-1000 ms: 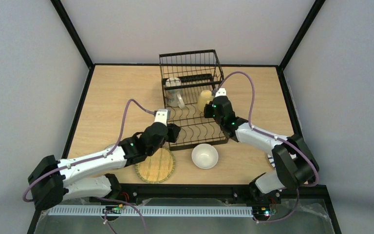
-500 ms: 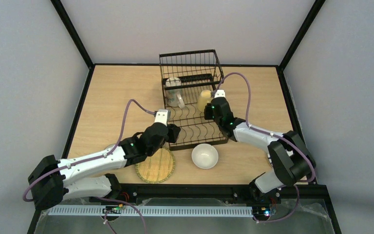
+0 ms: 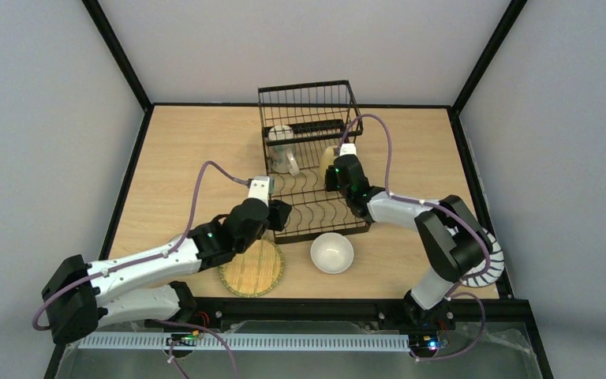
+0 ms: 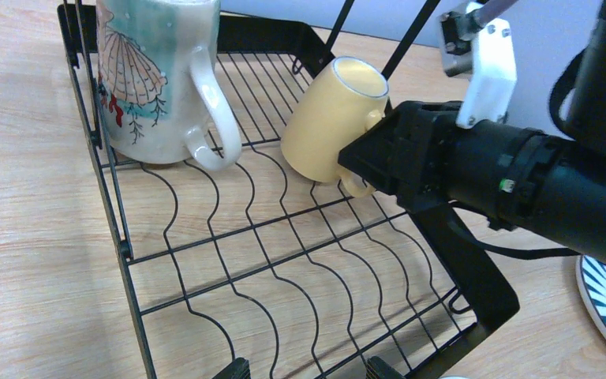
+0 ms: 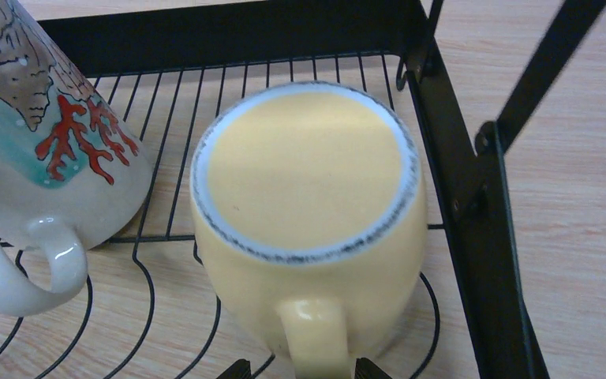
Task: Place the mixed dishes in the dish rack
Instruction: Move the cup to the dish rack.
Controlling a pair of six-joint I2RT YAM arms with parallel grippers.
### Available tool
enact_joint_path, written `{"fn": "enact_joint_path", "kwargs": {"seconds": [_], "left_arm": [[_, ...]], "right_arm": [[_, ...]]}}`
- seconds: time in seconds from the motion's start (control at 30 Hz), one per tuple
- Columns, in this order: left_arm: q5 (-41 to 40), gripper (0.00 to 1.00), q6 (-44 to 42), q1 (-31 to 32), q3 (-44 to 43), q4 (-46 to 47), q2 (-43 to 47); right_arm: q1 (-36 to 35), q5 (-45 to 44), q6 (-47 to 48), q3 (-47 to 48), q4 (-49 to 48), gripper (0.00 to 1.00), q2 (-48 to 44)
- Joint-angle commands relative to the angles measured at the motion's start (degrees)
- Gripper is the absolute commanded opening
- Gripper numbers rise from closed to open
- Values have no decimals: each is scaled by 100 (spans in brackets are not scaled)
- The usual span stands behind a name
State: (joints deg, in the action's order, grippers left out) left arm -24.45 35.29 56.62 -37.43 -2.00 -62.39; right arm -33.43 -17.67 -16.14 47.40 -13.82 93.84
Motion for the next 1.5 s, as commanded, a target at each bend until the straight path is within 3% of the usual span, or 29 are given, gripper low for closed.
{"fn": "enact_joint_path", "kwargs": {"seconds": [0.0, 0.13, 0.2, 0.23, 1.3, 1.47], "left_arm": [[-24, 84, -118, 33, 181, -15, 207], [-4, 87, -209, 33, 257, 30, 341], [-16, 98, -244, 33, 283, 30, 386], [-16, 99, -257, 33, 295, 30, 408], [-79, 99, -465, 33, 211, -154, 1004], [-56, 99, -501, 33, 204, -163, 1048]], "right_arm": [[-32, -168, 110, 216, -542, 77, 265], [-32, -206, 156, 299, -665, 80, 428], [-33, -215, 162, 318, -750, 80, 501], [-32, -230, 164, 322, -786, 80, 537], [-23, -464, 243, 993, -1601, 82, 1621], [-22, -420, 235, 1245, -1533, 89, 1801]]}}
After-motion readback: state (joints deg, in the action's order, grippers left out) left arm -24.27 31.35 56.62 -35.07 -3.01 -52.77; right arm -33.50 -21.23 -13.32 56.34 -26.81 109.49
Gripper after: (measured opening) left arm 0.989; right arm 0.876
